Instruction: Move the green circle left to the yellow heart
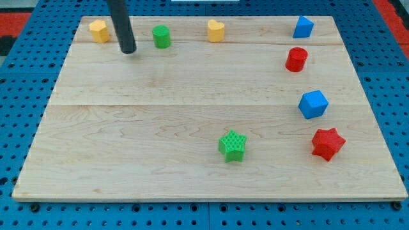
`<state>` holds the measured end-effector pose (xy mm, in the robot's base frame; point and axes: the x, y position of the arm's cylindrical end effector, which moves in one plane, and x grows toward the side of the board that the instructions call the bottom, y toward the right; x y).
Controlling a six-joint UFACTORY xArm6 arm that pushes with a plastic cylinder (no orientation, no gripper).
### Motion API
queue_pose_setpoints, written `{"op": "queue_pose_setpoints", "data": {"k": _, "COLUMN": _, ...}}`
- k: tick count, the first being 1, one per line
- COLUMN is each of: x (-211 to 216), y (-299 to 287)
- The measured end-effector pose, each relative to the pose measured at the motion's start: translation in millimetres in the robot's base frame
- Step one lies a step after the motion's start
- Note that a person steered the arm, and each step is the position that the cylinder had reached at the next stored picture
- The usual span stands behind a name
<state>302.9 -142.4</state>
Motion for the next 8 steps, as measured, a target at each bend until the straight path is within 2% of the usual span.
{"op": "queue_pose_setpoints", "data": {"k": 1, "x": -25.4, "y": 7.1}}
{"op": "queue_pose_setpoints", "data": {"k": 2, "x": -46.4, "y": -12.3}}
{"op": "queue_pose_setpoints", "data": {"k": 3, "x": -31.1, "y": -16.2}}
{"op": "queue_pose_setpoints", "data": {"k": 4, "x": 7.5, "y": 24.5}}
{"op": "queue_pose_setpoints", "data": {"k": 5, "x": -3.2, "y": 46.0}}
{"op": "queue_pose_setpoints", "data": {"k": 8, "x": -26.7, "y": 37.1}}
